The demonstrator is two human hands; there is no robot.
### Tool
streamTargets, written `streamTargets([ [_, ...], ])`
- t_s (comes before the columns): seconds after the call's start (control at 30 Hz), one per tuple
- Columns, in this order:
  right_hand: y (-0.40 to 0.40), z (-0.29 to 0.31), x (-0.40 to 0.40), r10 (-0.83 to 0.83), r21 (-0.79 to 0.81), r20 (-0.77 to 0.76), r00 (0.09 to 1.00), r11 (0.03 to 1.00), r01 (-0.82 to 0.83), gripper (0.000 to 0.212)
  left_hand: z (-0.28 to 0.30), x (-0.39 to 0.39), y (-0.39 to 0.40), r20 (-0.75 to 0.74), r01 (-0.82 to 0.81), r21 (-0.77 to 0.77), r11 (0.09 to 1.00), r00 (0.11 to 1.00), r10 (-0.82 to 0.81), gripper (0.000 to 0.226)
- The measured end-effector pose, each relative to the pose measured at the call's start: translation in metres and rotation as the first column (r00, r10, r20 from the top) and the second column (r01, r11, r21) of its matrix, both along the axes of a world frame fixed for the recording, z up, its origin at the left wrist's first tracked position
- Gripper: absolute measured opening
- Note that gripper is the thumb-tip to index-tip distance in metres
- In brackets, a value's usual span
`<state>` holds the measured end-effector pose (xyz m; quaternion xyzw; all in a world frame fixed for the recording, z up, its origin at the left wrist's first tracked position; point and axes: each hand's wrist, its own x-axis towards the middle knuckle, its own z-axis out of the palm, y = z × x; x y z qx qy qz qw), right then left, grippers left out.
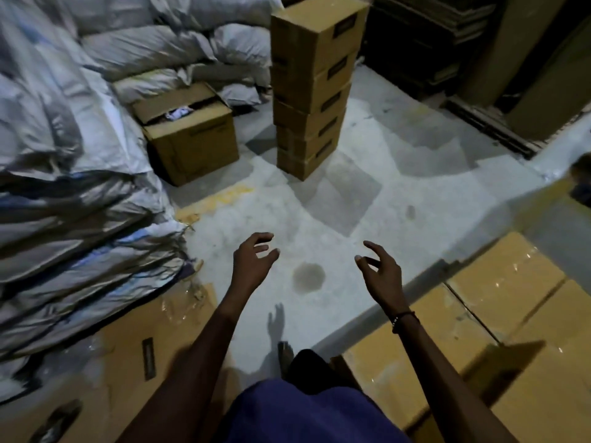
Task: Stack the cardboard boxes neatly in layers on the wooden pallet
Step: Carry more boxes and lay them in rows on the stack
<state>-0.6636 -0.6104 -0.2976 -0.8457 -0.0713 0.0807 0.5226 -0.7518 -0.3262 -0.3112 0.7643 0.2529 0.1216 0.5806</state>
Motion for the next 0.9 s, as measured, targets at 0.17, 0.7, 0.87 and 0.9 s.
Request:
streamTargets([
  [0.17, 0.08, 0.009, 0.094, 0.013, 0.039, 0.051, 0.999, 0.999, -0.015, 0.039, 0.003, 0.069, 0.069, 0.022, -0.051, 0.02, 0.998, 0.998, 0.051, 0.029],
  [0.7, 0.251, 0.068, 0.439, -0.05, 0.095, 0.162, 0.986, 0.995, 0.035, 0.047, 0.071, 0.404, 0.256, 0.102, -0.034, 0.071, 0.997, 0.994, 0.027, 0.034],
  [0.87, 0.296, 0.082, 0.526, -0.019, 0.052, 0.218, 0.976, 0.999, 0.008, 0.049, 0.09, 0.506, 0.309, 0.136, -0.013, 0.05, 0.999, 0.991, 0.006, 0.035],
  [0.9, 0.305, 0.085, 0.542, -0.014, 0.042, 0.224, 0.974, 0.999, 0.005, 0.048, 0.094, 0.525, 0.319, 0.147, -0.006, 0.065, 0.998, 0.989, -0.004, 0.035],
])
